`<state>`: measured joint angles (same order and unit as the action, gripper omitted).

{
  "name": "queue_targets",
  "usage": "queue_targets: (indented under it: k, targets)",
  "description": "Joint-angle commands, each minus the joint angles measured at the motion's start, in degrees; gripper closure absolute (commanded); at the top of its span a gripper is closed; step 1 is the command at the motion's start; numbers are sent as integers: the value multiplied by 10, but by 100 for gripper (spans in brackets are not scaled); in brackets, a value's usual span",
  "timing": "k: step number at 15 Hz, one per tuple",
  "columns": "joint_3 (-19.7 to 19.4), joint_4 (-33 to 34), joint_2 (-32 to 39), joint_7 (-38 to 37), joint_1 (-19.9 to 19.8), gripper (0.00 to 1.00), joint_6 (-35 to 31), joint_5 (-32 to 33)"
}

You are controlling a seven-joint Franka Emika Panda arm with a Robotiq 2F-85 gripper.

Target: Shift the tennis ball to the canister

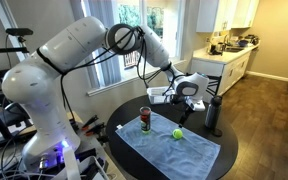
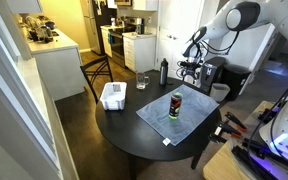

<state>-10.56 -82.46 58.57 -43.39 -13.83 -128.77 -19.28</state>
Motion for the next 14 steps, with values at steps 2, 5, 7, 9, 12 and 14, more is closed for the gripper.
queue_targets:
  k: [2,5,7,9,12,14]
  targets:
    - [0,4,1,0,0,0,3,0]
    - [0,4,1,0,-1,0,3,0]
    - [0,4,1,0,-1,0,3,0]
    - [6,12,8,-1,-5,0,4,-8]
    - [35,64,59,-14,-18,0,-27,-51]
    - [47,97,92,-16,-17,0,-42,-66]
